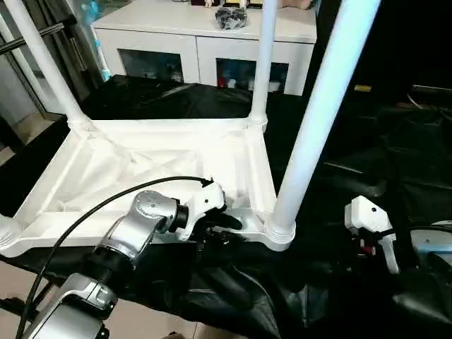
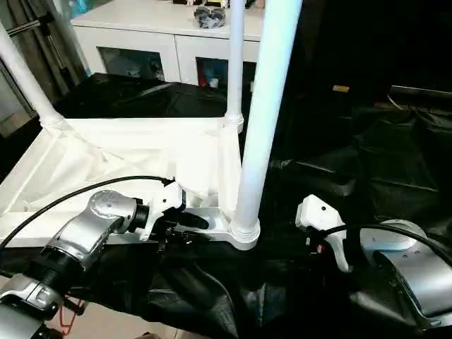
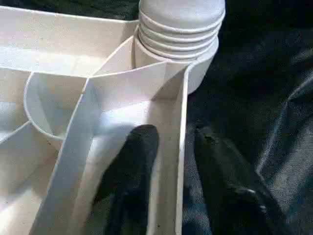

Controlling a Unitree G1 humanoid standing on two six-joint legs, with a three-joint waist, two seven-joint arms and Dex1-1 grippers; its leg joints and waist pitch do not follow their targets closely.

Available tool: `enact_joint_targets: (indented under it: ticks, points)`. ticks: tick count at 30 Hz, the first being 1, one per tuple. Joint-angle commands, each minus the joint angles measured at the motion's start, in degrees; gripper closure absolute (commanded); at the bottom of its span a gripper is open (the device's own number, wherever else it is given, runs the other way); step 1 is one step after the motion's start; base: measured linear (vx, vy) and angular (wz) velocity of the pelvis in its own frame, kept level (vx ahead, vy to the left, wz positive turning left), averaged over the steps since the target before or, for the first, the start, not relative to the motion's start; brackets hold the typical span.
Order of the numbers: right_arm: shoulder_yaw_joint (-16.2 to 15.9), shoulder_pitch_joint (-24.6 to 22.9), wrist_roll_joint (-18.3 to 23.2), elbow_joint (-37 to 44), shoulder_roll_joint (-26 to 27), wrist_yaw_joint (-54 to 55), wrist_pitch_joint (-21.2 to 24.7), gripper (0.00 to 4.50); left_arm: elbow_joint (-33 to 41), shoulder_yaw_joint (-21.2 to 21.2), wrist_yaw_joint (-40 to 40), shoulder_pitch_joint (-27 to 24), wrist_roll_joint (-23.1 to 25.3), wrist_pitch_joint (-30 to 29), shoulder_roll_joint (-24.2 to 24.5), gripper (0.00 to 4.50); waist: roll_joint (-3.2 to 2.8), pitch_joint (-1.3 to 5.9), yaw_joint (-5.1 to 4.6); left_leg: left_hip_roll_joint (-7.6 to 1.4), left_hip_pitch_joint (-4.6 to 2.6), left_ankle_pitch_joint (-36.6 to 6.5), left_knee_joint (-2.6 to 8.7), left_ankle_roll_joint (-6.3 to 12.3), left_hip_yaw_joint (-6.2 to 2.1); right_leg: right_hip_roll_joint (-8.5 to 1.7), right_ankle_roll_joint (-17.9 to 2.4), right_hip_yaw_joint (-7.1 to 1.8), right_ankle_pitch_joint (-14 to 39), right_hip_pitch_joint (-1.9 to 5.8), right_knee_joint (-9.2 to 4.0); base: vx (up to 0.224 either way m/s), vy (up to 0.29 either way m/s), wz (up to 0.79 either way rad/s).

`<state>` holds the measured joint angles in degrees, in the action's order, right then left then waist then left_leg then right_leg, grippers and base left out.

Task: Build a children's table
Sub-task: Rotate leg to tighten

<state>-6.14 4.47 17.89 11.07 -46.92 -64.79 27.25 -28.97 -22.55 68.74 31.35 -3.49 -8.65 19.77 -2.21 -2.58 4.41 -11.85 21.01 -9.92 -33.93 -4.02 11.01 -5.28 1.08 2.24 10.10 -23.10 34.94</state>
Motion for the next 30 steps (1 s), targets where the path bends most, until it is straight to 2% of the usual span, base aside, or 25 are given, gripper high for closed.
enact_joint_targets:
  ticks: [1,5,9,15,16,17,19,21,23,27,29,30]
  points:
    - [0.43,0.59,0.17,0.69,-0.32,0.42,0.53,0.28,-1.22,-1.12,0.12,-0.03,2.1,-0.65,0.96,3.23,1.11,2.94,0.14,-0.75,-0.57,-19.88,4.15,1.44,-0.82,-2.12,-7.94,-1.3,27.49,1.87,-6.07,0.0,0.0,0.0]
    - [0.41,1.2,0.64,0.09,0.05,0.76,2.14,0.03,-1.48,-1.33,-0.12,-0.05,2.69,-1.0,1.14,3.48,1.19,2.85,0.12,-0.65,-0.58,-20.06,4.14,1.35,-0.89,-2.16,-6.66,-1.22,30.29,1.72,-6.33,0.0,0.0,0.0]
    - [0.38,1.64,0.9,-0.4,0.29,1.26,3.29,0.0,-1.77,-1.37,-0.06,0.06,2.82,-1.07,1.28,3.85,1.25,2.86,0.1,-0.67,-0.54,-19.74,4.16,1.39,-0.91,-2.15,-6.46,-1.21,30.28,1.63,-6.36,0.0,0.0,0.0]
    - [2.05,3.3,-0.15,-2.86,5.39,7.97,1.58,0.0,-0.56,-0.01,-0.07,-0.7,1.44,-3.85,1.04,4.26,1.22,2.86,-0.38,-0.49,-0.55,-19.98,4.12,0.9,-0.87,-2.17,-6.48,-1.1,31.07,1.33,-6.48,0.0,0.0,0.0]
    - [1.58,3.79,-1.37,-3.44,7.24,10.57,1.02,0.0,0.6,0.63,-1.24,-1.31,0.94,-5.98,0.58,4.33,1.53,2.9,-0.42,-0.58,-0.54,-20.08,4.19,0.88,-0.87,-2.16,-6.5,-1.11,30.99,1.35,-6.45,0.0,0.0,0.0]
    - [0.99,4.04,-1.71,-3.74,8.05,11.07,1.08,0.0,1.1,0.8,-2.1,-1.67,0.91,-6.94,0.2,4.41,1.3,2.87,-0.6,-0.59,-0.36,-19.84,4.35,0.68,-0.98,-2.15,-6.76,-1.02,30.44,1.48,-6.21,0.0,0.0,0.0]
    - [0.2,4.29,-0.87,-4.41,9.57,10.56,1.31,0.0,1.46,0.82,-4.04,-2.19,1.49,-7.66,-0.48,4.47,1.32,2.89,-0.71,-0.61,-0.48,-20.23,4.3,0.82,-0.97,-2.09,-6.73,-1.04,30.1,1.44,-6.26,0.0,0.0,0.0]
    - [-0.75,4.44,-1.0,-5.08,10.77,10.5,0.19,0.0,1.79,0.72,-5.26,-2.64,1.89,-8.12,-1.06,4.47,1.28,2.88,-0.85,-0.68,-0.32,-20.11,4.41,0.96,-0.99,-2.15,-7.01,-1.06,29.41,1.5,-6.18,0.0,0.0,0.0]
    - [-2.37,6.09,-3.22,-8.42,14.61,13.03,-4.66,0.0,3.31,1.31,-7.87,-3.41,1.95,-8.82,-2.21,4.47,1.61,2.84,-1.05,-0.6,-0.21,-20.25,4.36,0.93,-0.91,-2.2,-6.75,-1.07,29.72,1.39,-6.26,0.0,0.0,0.0]
    - [-3.22,8.5,-4.38,-11.96,17.95,14.71,-6.86,0.0,6.36,1.98,-7.68,-4.16,1.03,-9.64,-2.22,4.47,1.75,2.8,-1.19,-0.52,-0.41,-20.51,4.35,0.93,-0.9,-2.12,-5.44,-1.06,32.35,1.14,-6.6,0.0,0.0,0.0]
    - [-3.35,9.46,-4.71,-13.36,18.76,15.23,-7.23,0.0,7.19,1.88,-7.25,-4.35,0.93,-9.81,-1.85,4.47,1.5,2.89,-1.37,-0.5,-0.04,-20.09,4.56,0.71,-1.09,-2.17,-5.67,-0.96,31.38,1.41,-6.32,0.0,0.0,0.0]
    - [-3.42,9.94,-4.86,-14.09,19.12,15.42,-7.45,0.0,7.57,1.78,-7.08,-4.44,0.93,-9.84,-1.62,4.47,1.44,2.98,-1.27,-0.65,-0.32,-20.01,4.55,0.71,-0.98,-2.07,-5.98,-1.12,29.77,1.23,-6.32,0.0,0.0,0.0]
